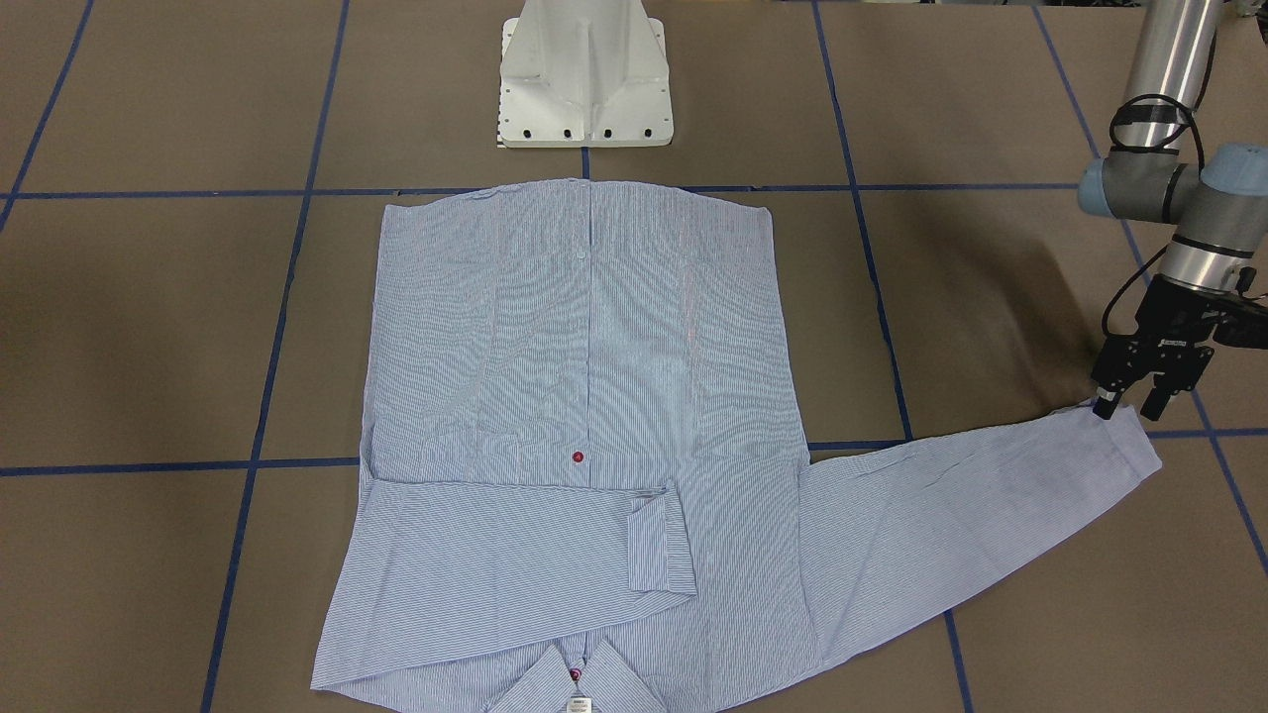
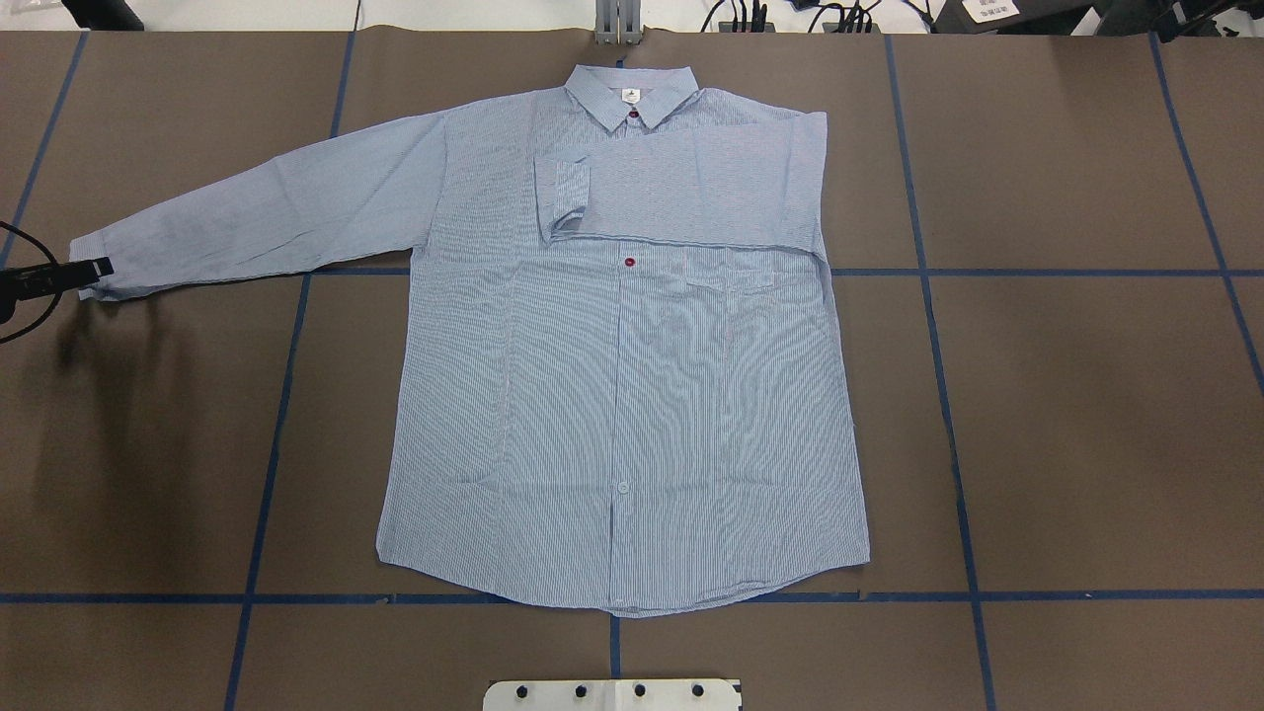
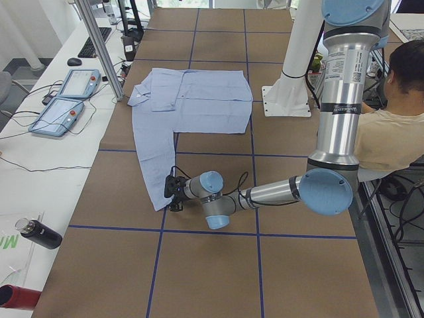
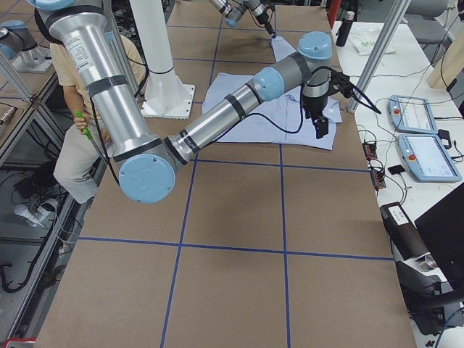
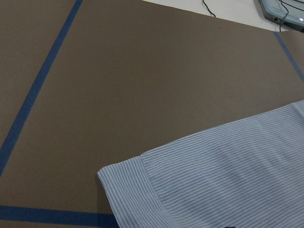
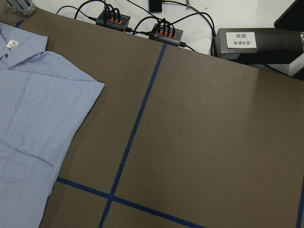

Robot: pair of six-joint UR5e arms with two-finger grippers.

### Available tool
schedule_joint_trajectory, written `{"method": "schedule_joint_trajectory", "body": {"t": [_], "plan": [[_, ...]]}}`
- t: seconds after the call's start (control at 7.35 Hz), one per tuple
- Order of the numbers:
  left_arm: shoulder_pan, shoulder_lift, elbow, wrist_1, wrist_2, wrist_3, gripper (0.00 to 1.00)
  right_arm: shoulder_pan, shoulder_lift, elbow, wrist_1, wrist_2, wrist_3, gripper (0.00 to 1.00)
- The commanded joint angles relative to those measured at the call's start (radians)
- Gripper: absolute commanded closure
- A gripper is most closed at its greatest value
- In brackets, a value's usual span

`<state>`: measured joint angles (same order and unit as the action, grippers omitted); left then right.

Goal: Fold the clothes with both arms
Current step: 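Withdraw the right arm while the left gripper grasps the other sleeve cuff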

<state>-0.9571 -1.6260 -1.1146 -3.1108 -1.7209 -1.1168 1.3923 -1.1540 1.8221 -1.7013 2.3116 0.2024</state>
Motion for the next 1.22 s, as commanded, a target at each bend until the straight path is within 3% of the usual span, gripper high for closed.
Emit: {"method": "schedule_joint_trajectory", "body": {"t": [0.0,0.14,0.41,0.82,1.09], "plan": [[0.006,-0.006,0.009,-0.002,0.006,0.0,0.32,-0.001,-0.001,0.003,0.0,0.0,0.002,0.01],[0.006,-0.006,0.007,-0.002,0.006,0.0,0.41,-0.001,-0.001,0.003,0.002,0.0,0.003,0.01],[0.008,-0.006,0.004,-0.006,0.006,0.002,1.0,-0.001,-0.001,0.003,0.0,-0.001,0.005,0.01],[0.006,-0.009,-0.066,0.007,-0.046,0.008,1.0,-0.001,-0.009,0.003,0.0,-0.001,0.009,0.01],[0.005,-0.075,-0.164,0.186,-0.055,0.011,1.0,-0.001,-0.01,0.003,0.0,-0.001,0.014,0.01]]}}
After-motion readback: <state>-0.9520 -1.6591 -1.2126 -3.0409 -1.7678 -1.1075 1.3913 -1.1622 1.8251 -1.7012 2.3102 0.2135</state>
